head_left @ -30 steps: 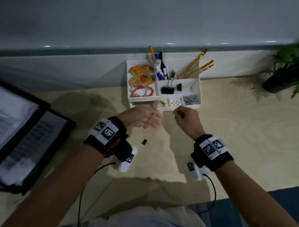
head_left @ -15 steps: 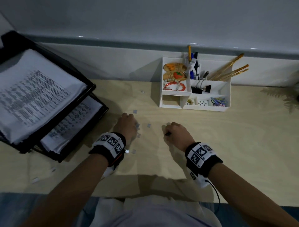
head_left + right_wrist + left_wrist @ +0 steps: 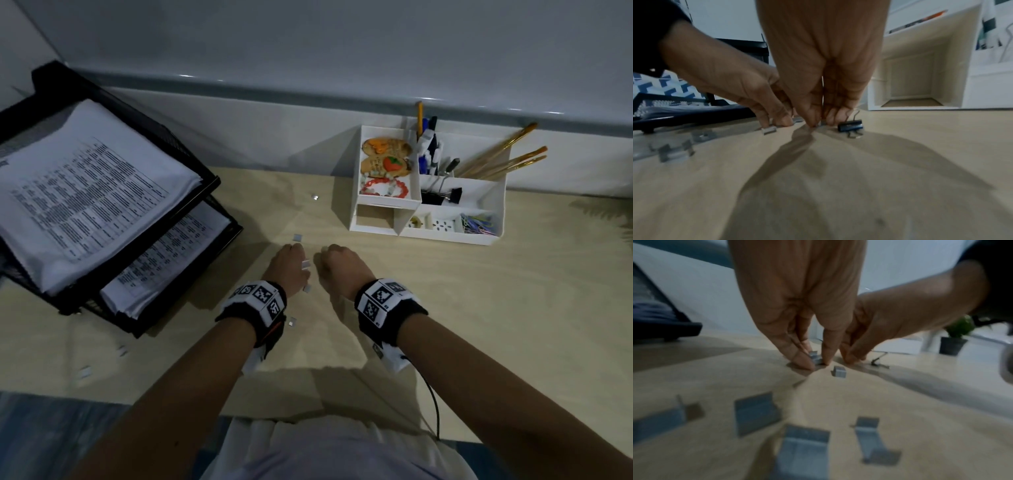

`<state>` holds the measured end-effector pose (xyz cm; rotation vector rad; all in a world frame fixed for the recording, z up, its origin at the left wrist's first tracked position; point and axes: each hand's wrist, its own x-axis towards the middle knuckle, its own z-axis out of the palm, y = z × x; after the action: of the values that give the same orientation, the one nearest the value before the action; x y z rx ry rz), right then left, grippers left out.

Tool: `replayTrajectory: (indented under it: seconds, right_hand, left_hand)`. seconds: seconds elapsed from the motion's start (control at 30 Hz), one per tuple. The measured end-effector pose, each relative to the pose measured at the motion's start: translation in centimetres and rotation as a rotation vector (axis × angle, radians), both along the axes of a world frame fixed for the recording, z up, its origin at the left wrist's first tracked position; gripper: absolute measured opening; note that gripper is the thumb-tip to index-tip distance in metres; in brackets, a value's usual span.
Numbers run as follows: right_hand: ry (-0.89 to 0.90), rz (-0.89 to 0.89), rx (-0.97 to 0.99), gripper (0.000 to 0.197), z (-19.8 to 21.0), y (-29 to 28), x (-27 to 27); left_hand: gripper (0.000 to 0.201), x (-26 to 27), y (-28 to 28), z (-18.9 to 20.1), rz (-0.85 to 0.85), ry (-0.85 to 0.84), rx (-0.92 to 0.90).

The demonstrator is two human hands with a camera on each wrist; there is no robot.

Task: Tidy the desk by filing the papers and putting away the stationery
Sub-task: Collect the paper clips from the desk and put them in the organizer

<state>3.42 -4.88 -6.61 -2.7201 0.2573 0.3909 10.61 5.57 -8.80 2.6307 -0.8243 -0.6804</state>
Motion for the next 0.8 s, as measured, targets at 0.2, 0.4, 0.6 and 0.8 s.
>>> replayTrajectory:
  seconds: [0.2, 0.4, 0.6, 0.8]
  right_hand:
    - [-0.133, -0.63, 0.855, 0.026, 1.1, -2.2, -1.3]
    - [0.012, -0.932, 1.533, 0.033, 1.8, -1.7, -1.9]
    - [0.097, -0.315, 0.379, 0.032, 0.3, 2.0, -0.8]
    - [0.098, -0.183, 0.115, 0.029, -0.8, 4.0, -0.8]
  left_hand:
    - [0.028, 0.7, 0.6, 0.6, 0.648, 0.674, -0.796]
    - [0.021, 1.5, 2.4, 2.7, 0.79, 1.252, -1.037]
    - [0.036, 2.4, 2.5, 1.6, 0.799, 0.952, -0.656]
    - [0.016, 2.2, 2.7, 1.6, 0.031, 0.162, -0.12]
